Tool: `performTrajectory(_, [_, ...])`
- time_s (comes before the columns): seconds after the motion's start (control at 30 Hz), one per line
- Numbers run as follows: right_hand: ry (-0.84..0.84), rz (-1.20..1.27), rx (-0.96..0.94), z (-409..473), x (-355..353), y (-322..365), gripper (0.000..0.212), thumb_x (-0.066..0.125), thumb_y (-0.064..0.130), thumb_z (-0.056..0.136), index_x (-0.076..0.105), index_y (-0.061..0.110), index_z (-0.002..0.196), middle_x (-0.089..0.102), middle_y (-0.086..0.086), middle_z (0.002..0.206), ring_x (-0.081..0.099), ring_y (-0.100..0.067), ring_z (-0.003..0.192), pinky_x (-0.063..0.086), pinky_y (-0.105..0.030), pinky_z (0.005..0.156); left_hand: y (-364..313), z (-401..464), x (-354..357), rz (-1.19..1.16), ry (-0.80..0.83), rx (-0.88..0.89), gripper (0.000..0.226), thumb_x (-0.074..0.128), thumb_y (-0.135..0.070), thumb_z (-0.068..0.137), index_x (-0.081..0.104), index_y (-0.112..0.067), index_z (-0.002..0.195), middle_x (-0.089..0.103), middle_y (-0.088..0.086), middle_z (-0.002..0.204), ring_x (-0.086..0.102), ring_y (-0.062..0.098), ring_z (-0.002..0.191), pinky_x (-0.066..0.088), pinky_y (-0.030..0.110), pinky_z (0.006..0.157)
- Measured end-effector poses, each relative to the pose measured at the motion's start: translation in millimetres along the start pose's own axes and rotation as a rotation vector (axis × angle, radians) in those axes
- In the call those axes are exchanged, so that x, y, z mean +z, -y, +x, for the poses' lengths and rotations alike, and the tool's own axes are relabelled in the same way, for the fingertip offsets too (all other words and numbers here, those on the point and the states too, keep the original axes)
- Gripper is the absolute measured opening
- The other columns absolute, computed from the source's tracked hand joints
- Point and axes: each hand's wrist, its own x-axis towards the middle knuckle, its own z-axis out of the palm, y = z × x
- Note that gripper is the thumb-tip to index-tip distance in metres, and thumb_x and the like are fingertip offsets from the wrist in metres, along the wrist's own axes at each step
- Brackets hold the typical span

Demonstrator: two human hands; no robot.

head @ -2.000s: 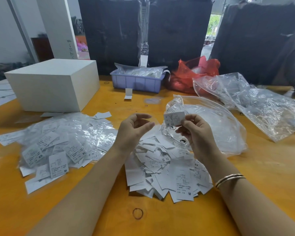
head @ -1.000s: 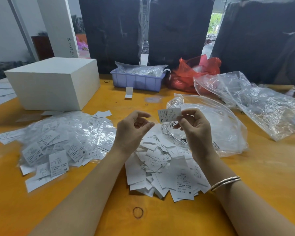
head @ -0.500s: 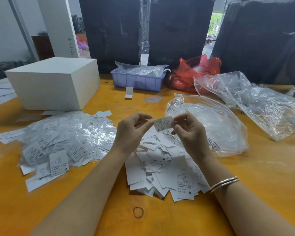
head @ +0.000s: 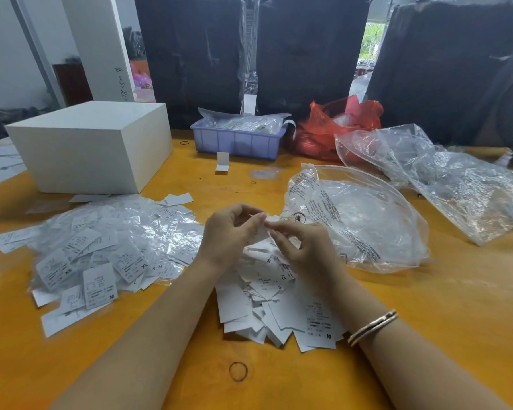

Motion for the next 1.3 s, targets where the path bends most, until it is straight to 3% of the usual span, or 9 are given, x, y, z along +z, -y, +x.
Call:
performTrajectory(0.07, [-0.011, -0.103, -0.053, 3.3, -6.4, -2.9, 0.023, 0.060, 0.022, 0.089, 0.069, 0.017, 0.109, 0.072, 0.001, 0.099, 0.066, -0.013, 0.088, 0.048, -0.044, 0.083, -1.5, 1.5, -3.3, 0.014, -0.067, -0.027, 0.010, 0.068, -0.022, 0.085, 0.066, -0.030, 0.079, 0.068, -0.012, 0.075, 0.063, -0.001, 0.071, 0.049, 0.012, 0.063])
performTrajectory(0.13, [-0.187, -0.143, -0.049, 9.9, -19.4, -11.3, 0.021, 0.058, 0.015, 0.088, 0.070, 0.011, 0.105, 0.072, -0.005, 0.098, 0.066, -0.019, 0.087, 0.050, -0.041, 0.082, -2.3, 4.4, -9.4, 0.062, -0.148, -0.045, 0.011, 0.067, -0.022, 0.086, 0.064, -0.030, 0.079, 0.066, -0.011, 0.078, 0.061, 0.000, 0.073, 0.048, 0.011, 0.062])
performTrajectory(0.23, [-0.406, -0.382, 0.160, 13.4, -44.3, -34.6, 0.021, 0.058, 0.007, 0.087, 0.070, 0.010, 0.104, 0.070, -0.009, 0.102, 0.063, -0.029, 0.092, 0.045, -0.040, 0.082, -1.3, 7.9, -23.4, 0.236, -0.232, -0.079, 0.002, 0.065, -0.022, 0.088, 0.065, -0.024, 0.087, 0.063, -0.008, 0.080, 0.060, 0.009, 0.076, 0.050, 0.019, 0.064])
performTrajectory(0.4, [0.005, -0.709, 0.654, 8.1, -62.7, -65.4, 0.037, 0.045, 0.026, 0.090, 0.058, 0.021, 0.124, 0.054, -0.005, 0.129, 0.045, -0.026, 0.117, 0.025, -0.038, 0.091, 6.8, 8.2, -42.0, 0.744, -0.317, -0.131, 0.016, 0.063, -0.030, 0.088, 0.062, -0.025, 0.103, 0.063, -0.005, 0.084, 0.056, 0.017, 0.081, 0.047, 0.037, 0.081])
performTrajectory(0.6, [0.052, -0.855, 0.638, 9.2, -58.1, -67.6, 0.026, 0.046, 0.027, 0.090, 0.070, 0.028, 0.099, 0.061, 0.001, 0.106, 0.049, -0.023, 0.104, 0.026, -0.037, 0.085, 15.3, 4.3, -36.5, 1.134, -0.293, -0.094, 0.025, 0.065, -0.030, 0.085, 0.062, -0.029, 0.110, 0.064, -0.002, 0.110, 0.050, 0.022, 0.113, 0.020, 0.044, 0.099])
performTrajectory(0.83, [-0.152, -0.710, 0.550, 9.2, -57.6, -71.6, 0.016, 0.054, 0.024, 0.086, 0.068, 0.024, 0.093, 0.066, 0.000, 0.098, 0.054, -0.023, 0.098, 0.021, -0.035, 0.080, 10.5, -0.2, -11.2, 0.922, -0.135, 0.139, 0.015, 0.060, -0.034, 0.088, 0.064, -0.033, 0.102, 0.061, -0.011, 0.111, 0.049, 0.013, 0.114, 0.012, 0.029, 0.092])
performTrajectory(0.97, [0.041, -0.796, 0.579, 14.1, -53.8, -73.3, 0.030, 0.041, 0.032, 0.094, 0.063, 0.029, 0.114, 0.063, -0.003, 0.108, 0.052, -0.025, 0.104, 0.024, -0.039, 0.086, 7.8, -6.5, 3.5, 0.787, -0.020, 0.187, 0.012, 0.061, -0.030, 0.088, 0.066, -0.033, 0.100, 0.061, -0.015, 0.110, 0.048, 0.009, 0.112, 0.011, 0.022, 0.085])
performTrajectory(1.07, [0.137, -0.899, 0.585, 17.9, -50.1, -73.2, 0.032, 0.037, 0.030, 0.095, 0.069, 0.028, 0.098, 0.063, 0.000, 0.096, 0.056, -0.023, 0.094, 0.025, -0.039, 0.084, 7.9, -10.0, 10.1, 0.752, 0.108, 0.211, 0.012, 0.061, -0.028, 0.089, 0.066, -0.031, 0.100, 0.061, -0.015, 0.108, 0.048, 0.008, 0.112, 0.012, 0.024, 0.083])
performTrajectory(1.3, [-0.158, -0.812, 0.518, 13.3, -48.2, -72.5, 0.012, 0.058, 0.027, 0.088, 0.071, 0.025, 0.089, 0.059, -0.002, 0.097, 0.049, -0.024, 0.093, 0.015, -0.033, 0.072, 5.5, -12.0, 11.7, 0.684, 0.140, 0.225, 0.012, 0.062, -0.025, 0.089, 0.067, -0.030, 0.099, 0.061, -0.015, 0.108, 0.048, 0.006, 0.112, 0.014, 0.025, 0.084])
